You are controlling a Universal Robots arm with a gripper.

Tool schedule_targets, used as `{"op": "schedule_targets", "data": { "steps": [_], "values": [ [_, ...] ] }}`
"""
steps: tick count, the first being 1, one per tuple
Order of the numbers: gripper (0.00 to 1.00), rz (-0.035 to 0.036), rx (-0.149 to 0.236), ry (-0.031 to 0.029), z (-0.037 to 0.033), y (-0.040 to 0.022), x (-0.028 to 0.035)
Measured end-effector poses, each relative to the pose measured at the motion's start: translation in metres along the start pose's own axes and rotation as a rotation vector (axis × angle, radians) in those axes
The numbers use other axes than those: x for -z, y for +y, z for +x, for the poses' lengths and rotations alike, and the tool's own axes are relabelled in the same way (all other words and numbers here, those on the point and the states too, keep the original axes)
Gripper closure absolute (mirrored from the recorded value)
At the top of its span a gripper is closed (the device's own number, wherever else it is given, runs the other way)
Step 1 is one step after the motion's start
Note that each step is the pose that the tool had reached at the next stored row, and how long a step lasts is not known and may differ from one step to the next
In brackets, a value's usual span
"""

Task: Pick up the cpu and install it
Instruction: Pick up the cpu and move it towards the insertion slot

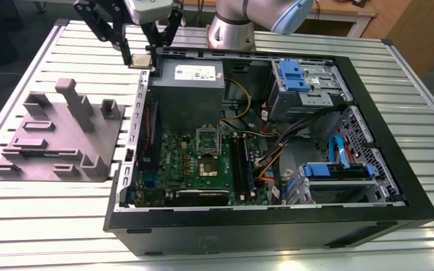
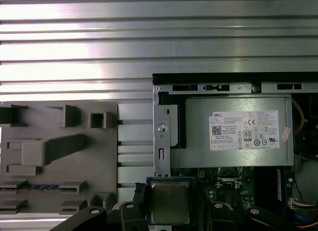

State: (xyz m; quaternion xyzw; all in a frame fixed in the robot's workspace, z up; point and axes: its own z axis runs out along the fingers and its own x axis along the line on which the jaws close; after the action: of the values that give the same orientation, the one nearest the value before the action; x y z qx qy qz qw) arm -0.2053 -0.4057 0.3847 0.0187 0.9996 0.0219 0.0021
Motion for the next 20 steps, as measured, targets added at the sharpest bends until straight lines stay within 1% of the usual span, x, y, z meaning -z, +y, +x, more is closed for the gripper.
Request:
{"op": "schedule_targets", "data": {
  "steps": [6,9,14,20],
  "values": [
    [0.53,0.0000,0.000,0.0000,-0.0038,0.0001,0.0000],
    [0.53,0.0005,0.000,-0.0001,-0.0043,0.0000,0.0000],
    [0.53,0.0020,0.000,-0.0001,-0.0046,-0.0052,0.0000],
    [0.53,0.0022,0.000,0.0000,-0.0054,-0.0059,0.0001]
  ]
}}
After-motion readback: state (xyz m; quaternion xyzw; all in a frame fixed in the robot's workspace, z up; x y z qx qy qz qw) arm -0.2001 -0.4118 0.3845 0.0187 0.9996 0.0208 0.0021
